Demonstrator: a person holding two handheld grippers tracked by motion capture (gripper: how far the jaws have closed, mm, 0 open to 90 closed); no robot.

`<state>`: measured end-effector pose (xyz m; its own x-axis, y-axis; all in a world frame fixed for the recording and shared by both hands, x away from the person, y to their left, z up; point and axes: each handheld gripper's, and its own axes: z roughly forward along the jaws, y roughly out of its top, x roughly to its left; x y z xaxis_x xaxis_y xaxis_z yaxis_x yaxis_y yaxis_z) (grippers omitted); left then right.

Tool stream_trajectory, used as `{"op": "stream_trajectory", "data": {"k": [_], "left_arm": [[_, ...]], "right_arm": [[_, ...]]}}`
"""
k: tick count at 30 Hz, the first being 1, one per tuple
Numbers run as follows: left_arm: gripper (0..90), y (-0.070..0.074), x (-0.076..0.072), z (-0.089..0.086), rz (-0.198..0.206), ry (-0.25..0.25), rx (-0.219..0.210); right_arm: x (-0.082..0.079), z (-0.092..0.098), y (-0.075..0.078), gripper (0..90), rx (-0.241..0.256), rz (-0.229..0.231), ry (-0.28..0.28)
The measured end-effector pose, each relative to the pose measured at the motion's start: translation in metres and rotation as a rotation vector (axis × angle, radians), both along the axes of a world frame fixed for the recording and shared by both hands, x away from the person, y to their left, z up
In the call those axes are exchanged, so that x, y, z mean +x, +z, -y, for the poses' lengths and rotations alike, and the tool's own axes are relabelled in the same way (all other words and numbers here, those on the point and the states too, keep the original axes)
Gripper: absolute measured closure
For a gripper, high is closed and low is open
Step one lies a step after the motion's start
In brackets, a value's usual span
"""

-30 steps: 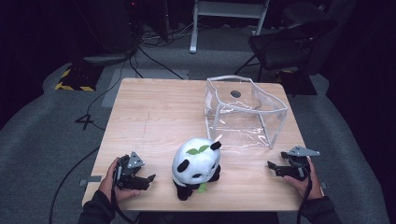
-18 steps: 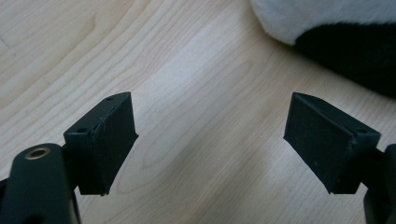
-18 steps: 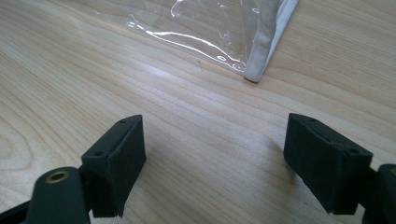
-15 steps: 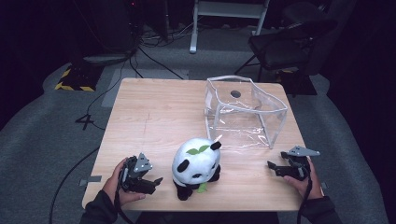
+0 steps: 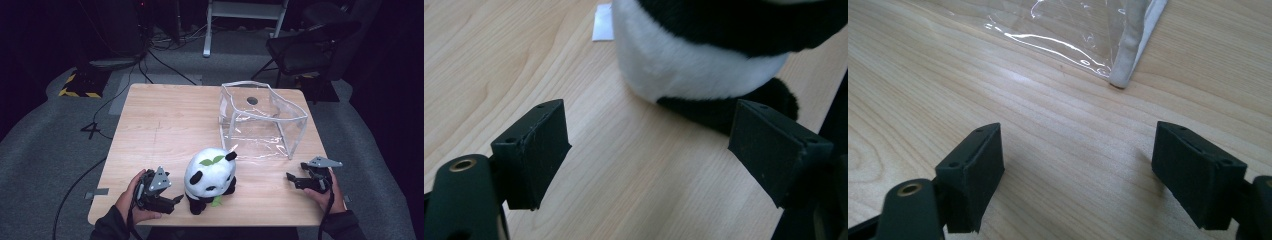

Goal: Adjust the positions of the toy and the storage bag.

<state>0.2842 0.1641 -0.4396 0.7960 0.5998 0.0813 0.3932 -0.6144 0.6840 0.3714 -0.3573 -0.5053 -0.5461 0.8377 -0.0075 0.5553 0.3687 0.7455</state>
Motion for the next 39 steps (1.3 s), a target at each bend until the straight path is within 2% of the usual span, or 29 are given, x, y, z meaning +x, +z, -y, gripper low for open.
{"op": "stream_trajectory", "data": {"k": [2, 13, 16, 18, 21, 25, 28, 30, 34, 39], "left_arm": [[16.8, 0.001, -0.002, 0.004, 0.006, -0.013, 0.014], [16.2, 0.006, -0.005, 0.017, -0.003, -0.062, -0.03], [16.0, 0.009, -0.007, 0.02, -0.005, -0.078, -0.061], [16.0, 0.01, -0.006, 0.022, 0.004, -0.079, -0.064], [15.9, 0.01, -0.003, 0.024, -0.006, -0.079, -0.107], [15.9, 0.008, -0.002, 0.03, -0.015, -0.095, -0.118], [15.8, 0.007, -0.002, 0.034, 0.001, -0.081, -0.122], [15.8, 0.006, 0.001, 0.037, 0.009, -0.071, -0.142], [15.1, 0.003, 0.006, 0.041, -0.001, -0.072, -0.192], [13.5, 0.001, 0.008, 0.048, 0.02, -0.068, -0.225]], "right_arm": [[0.0, 0.0, 0.0, 20.5, 0.0, 0.0, 0.0], [0.0, 0.0, 0.0, 20.5, 0.0, 0.0, 0.0], [0.0, 0.0, 0.0, 20.5, 0.0, 0.0, 0.0], [0.0, 0.0, 0.0, 20.5, 0.0, 0.0, 0.0], [0.0, 0.0, 0.0, 20.6, 0.0, 0.0, 0.0], [0.0, 0.0, 0.0, 20.6, 0.0, 0.0, 0.0], [0.0, 0.0, 0.0, 20.6, 0.0, 0.0, 0.0], [0.0, 0.0, 0.0, 20.6, 0.0, 0.0, 0.0], [0.0, 0.0, 0.0, 20.6, 0.0, 0.0, 0.0], [0.0, 0.0, 0.0, 20.6, 0.0, 0.0, 0.0]]}}
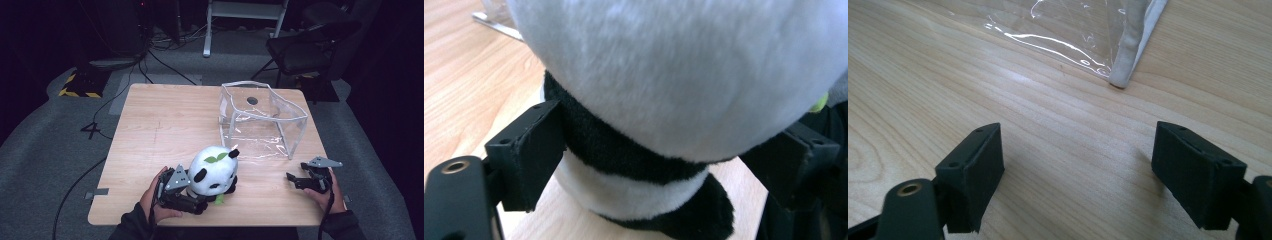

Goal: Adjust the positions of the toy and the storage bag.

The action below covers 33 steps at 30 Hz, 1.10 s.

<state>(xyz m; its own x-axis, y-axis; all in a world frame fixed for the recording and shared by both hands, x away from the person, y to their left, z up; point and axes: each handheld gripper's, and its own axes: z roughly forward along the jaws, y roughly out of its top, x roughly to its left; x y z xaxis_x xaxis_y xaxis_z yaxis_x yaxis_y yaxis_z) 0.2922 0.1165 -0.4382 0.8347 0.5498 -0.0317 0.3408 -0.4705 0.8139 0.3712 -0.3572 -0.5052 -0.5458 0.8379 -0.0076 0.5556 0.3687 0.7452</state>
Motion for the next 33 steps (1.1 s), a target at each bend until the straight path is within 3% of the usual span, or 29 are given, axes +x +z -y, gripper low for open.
{"op": "stream_trajectory", "data": {"k": [6, 13, 18, 20, 28, 33], "left_arm": [[6.1, -0.002, 0.001, 0.008, 0.007, 0.013, 0.002], [8.3, 0.0, -0.001, 0.011, 0.039, 0.032, -0.011], [2.4, -0.005, 0.007, 0.02, 0.002, 0.029, -0.012], [0.1, -0.007, 0.009, 0.024, 0.007, 0.027, -0.013], [0.0, -0.011, 0.016, 0.031, 0.022, 0.045, -0.028], [9.6, -0.013, 0.021, 0.035, 0.048, 0.079, 0.021]], "right_arm": [[0.0, 0.0, 0.0, 20.6, 0.0, 0.0, 0.0], [0.0, 0.0, 0.0, 20.6, 0.0, 0.0, 0.0], [0.0, 0.0, 0.0, 20.6, 0.0, 0.0, 0.0], [0.0, 0.0, 0.0, 20.6, 0.0, 0.0, 0.0], [0.0, 0.0, 0.0, 20.6, 0.0, 0.0, 0.0], [0.0, 0.0, 0.0, 20.6, 0.0, 0.0, 0.0]]}}
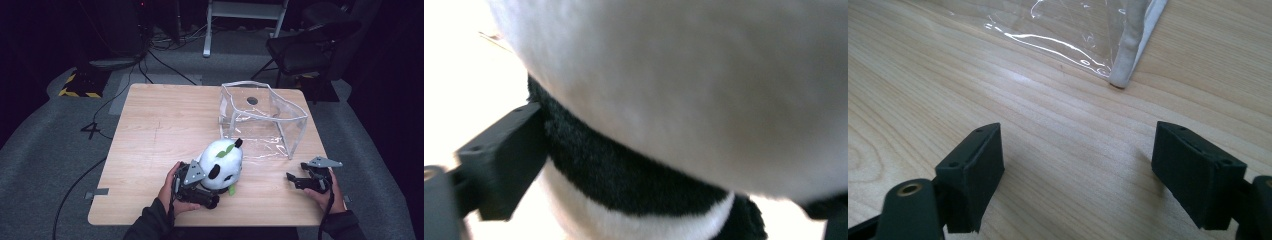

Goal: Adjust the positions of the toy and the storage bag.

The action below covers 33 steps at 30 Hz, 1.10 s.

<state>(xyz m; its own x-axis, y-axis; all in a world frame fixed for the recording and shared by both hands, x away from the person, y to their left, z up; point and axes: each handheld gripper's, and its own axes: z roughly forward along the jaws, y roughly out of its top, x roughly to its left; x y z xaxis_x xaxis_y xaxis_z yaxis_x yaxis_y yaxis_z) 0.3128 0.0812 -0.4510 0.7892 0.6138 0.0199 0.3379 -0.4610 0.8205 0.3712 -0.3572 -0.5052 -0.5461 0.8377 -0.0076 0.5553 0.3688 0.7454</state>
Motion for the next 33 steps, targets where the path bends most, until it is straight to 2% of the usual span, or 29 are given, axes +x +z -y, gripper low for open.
{"op": "stream_trajectory", "data": {"k": [5, 10, 19, 26, 33], "left_arm": [[21.4, 0.001, 0.003, 0.0, 0.012, 0.006, 0.022], [31.2, -0.001, 0.005, -0.003, 0.041, 0.026, 0.036], [35.7, -0.001, 0.014, -0.018, 0.053, 0.066, 0.045], [35.6, 0.0, 0.02, -0.046, 0.042, 0.141, 0.043], [35.5, 0.0, 0.024, -0.083, 0.027, 0.206, 0.031]], "right_arm": [[0.0, 0.0, 0.0, 20.6, 0.0, 0.0, 0.0], [0.0, 0.0, 0.0, 20.6, 0.0, 0.0, 0.0], [0.0, 0.0, 0.0, 20.6, 0.0, 0.0, 0.0], [0.0, 0.0, 0.0, 20.8, 0.001, 0.0, 0.004], [0.0, 0.0, 0.0, 20.8, 0.0, 0.001, 0.007]]}}
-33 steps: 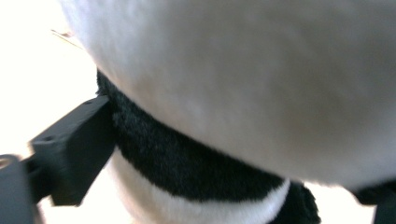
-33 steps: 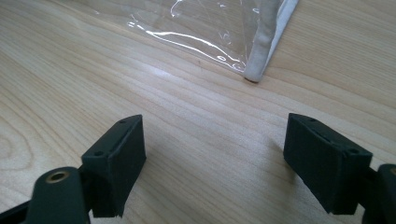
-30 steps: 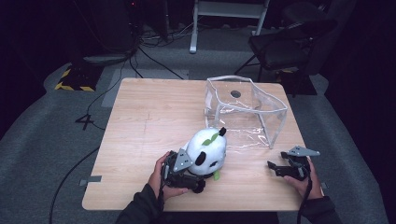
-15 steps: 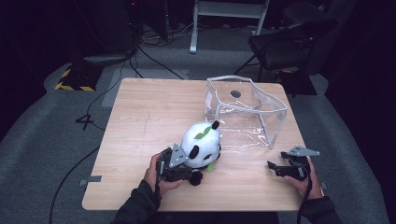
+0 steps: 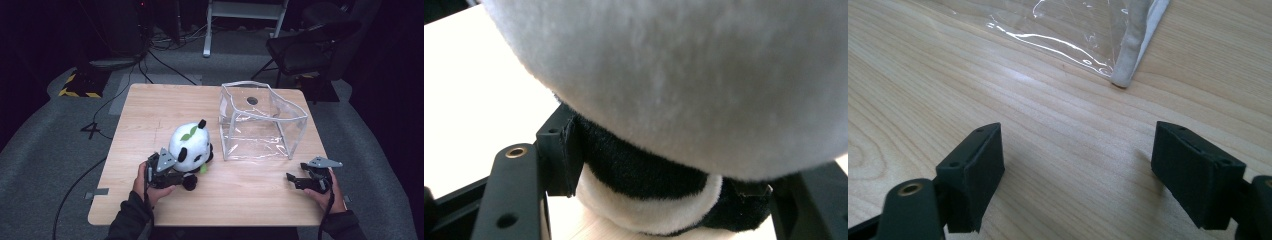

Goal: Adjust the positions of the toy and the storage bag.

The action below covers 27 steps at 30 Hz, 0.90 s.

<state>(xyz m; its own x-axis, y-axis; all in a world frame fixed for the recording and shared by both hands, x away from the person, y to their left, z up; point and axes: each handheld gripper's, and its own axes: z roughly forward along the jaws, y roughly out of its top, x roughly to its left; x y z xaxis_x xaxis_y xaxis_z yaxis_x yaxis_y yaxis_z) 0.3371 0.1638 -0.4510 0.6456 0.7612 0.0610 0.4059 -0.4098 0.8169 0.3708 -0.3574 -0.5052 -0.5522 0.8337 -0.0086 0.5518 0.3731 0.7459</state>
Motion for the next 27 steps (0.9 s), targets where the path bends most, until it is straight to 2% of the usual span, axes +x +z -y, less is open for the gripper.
{"op": "stream_trajectory", "data": {"k": [8, 9, 12, 17, 18, 22, 25, 27], "left_arm": [[35.3, -0.001, 0.0, -0.039, -0.014, 0.044, -0.016], [35.3, -0.001, 0.0, -0.039, -0.014, 0.044, -0.016], [35.3, -0.002, -0.006, -0.056, -0.022, 0.056, -0.02], [35.5, -0.006, -0.017, -0.07, -0.038, 0.072, -0.032], [35.7, -0.005, -0.018, -0.072, -0.035, 0.076, -0.026], [36.1, -0.008, -0.02, -0.076, -0.04, 0.085, -0.048], [36.0, -0.008, -0.019, -0.075, -0.03, 0.09, -0.05], [35.4, -0.008, -0.018, -0.073, -0.027, 0.094, -0.052]], "right_arm": [[-0.001, 0.0, 0.002, 23.9, -0.016, 0.005, 0.025], [-0.001, 0.0, 0.002, 23.9, -0.016, 0.005, 0.025], [-0.002, -0.002, 0.01, 25.6, -0.02, 0.024, 0.037], [-0.007, -0.01, 0.04, 25.7, 0.026, 0.084, 0.084], [-0.008, -0.012, 0.047, 25.8, 0.027, 0.095, 0.095], [-0.011, -0.021, 0.073, 28.4, 0.029, 0.15, 0.118], [-0.012, -0.029, 0.092, 30.6, 0.018, 0.192, 0.134], [-0.012, -0.032, 0.104, 31.0, 0.032, 0.21, 0.153]]}}
